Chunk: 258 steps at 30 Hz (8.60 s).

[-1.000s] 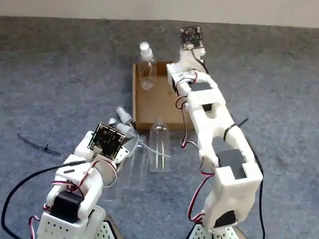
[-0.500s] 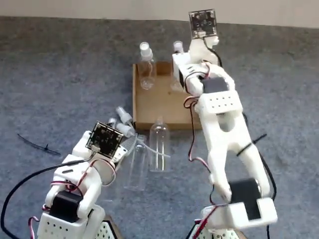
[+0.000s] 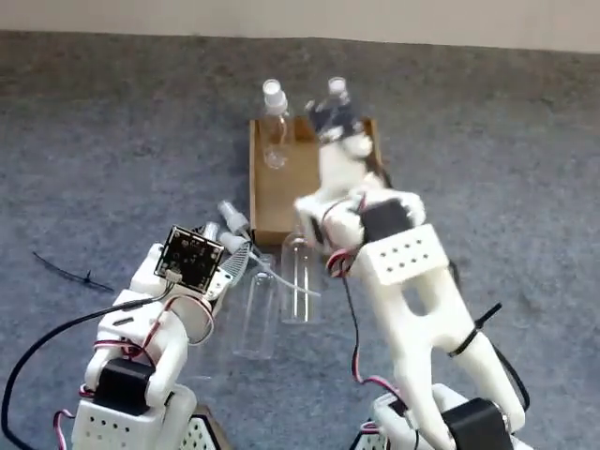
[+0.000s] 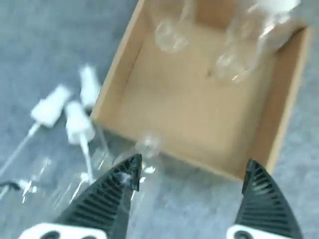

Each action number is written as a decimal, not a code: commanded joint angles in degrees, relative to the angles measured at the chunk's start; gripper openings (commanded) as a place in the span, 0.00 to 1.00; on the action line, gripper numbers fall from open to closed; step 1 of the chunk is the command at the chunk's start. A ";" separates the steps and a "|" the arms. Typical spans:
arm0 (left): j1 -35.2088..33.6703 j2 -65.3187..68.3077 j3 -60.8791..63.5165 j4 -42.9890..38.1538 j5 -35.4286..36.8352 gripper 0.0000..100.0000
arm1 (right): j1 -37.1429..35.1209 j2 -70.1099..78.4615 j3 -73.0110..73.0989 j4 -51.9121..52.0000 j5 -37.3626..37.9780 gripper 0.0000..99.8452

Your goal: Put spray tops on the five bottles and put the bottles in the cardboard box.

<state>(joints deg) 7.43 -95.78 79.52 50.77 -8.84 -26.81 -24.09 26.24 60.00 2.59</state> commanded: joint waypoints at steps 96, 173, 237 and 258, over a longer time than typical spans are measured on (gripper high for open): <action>-14.55 106.68 -69.05 15.82 -6.33 0.21 | 48.92 3.38 22.37 -5.05 42.64 0.06; -3.74 78.64 -46.29 10.11 5.27 0.02 | 50.51 13.32 8.40 5.93 32.70 0.20; -6.02 27.65 -56.13 6.15 8.09 0.01 | -4.09 -33.98 26.15 -29.67 -1.41 0.00; 24.92 54.46 -71.69 -12.13 14.95 0.01 | -6.37 -65.89 54.37 -34.86 -1.32 0.00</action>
<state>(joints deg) 29.05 -42.95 10.33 42.33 5.58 -32.53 -87.56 80.75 26.33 1.71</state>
